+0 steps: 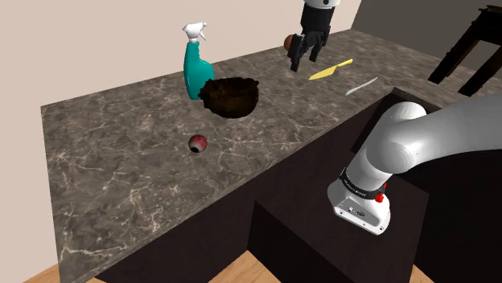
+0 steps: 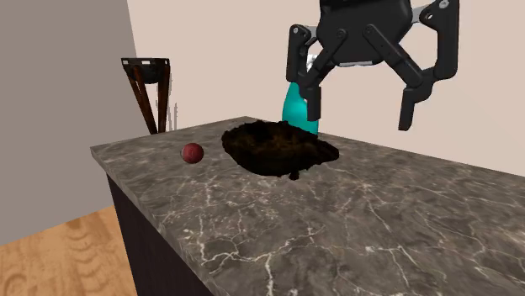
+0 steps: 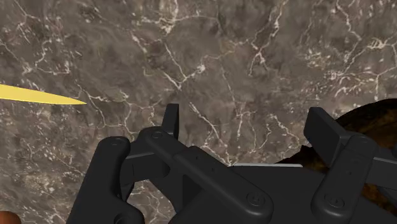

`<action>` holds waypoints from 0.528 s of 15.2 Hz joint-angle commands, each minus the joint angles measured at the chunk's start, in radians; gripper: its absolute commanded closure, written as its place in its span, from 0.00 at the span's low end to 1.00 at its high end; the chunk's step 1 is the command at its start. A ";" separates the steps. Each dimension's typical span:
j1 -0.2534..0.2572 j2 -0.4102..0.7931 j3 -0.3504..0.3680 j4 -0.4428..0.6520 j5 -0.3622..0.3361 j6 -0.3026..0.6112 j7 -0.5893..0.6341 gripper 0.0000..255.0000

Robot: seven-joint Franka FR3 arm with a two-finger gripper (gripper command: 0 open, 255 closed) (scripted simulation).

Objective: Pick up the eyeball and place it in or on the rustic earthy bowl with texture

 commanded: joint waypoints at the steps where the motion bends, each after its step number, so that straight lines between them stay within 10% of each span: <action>1: 0.000 0.000 0.000 0.000 0.000 0.000 0.000 0.00; 8: 0.061 0.088 0.167 0.011 0.068 0.074 0.163 0.00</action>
